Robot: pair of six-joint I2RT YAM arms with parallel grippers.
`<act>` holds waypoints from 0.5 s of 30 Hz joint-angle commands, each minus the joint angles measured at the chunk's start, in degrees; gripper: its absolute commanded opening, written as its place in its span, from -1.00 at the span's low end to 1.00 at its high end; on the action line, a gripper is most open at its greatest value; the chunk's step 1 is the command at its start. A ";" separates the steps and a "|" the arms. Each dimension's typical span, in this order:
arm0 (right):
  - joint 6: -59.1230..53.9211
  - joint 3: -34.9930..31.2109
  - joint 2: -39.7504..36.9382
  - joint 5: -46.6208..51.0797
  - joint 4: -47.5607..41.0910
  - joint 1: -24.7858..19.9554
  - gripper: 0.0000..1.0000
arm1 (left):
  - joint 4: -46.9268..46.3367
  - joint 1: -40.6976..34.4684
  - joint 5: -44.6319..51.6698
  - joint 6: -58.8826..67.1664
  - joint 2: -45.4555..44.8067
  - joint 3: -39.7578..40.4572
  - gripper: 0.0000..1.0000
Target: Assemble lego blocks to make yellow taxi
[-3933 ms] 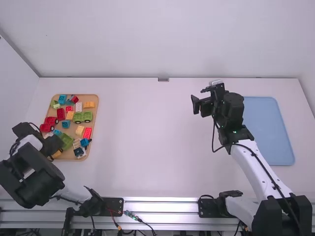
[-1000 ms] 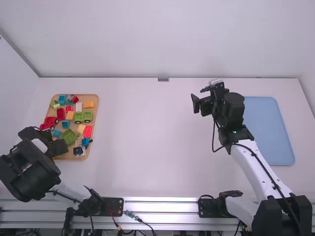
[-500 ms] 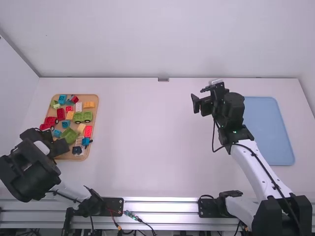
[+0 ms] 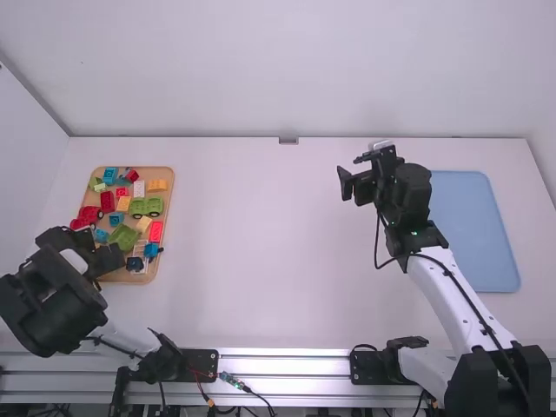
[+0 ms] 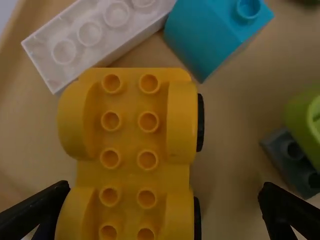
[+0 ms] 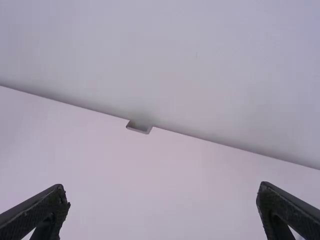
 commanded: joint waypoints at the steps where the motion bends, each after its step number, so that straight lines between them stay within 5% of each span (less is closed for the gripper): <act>1: 0.20 1.49 -0.01 0.13 0.07 0.20 0.98 | -0.27 0.50 2.04 -0.35 0.55 -1.00 0.98; 15: 0.20 1.49 -0.01 0.11 -0.37 0.20 0.98 | 1.91 0.44 1.91 -4.57 0.55 -2.78 0.90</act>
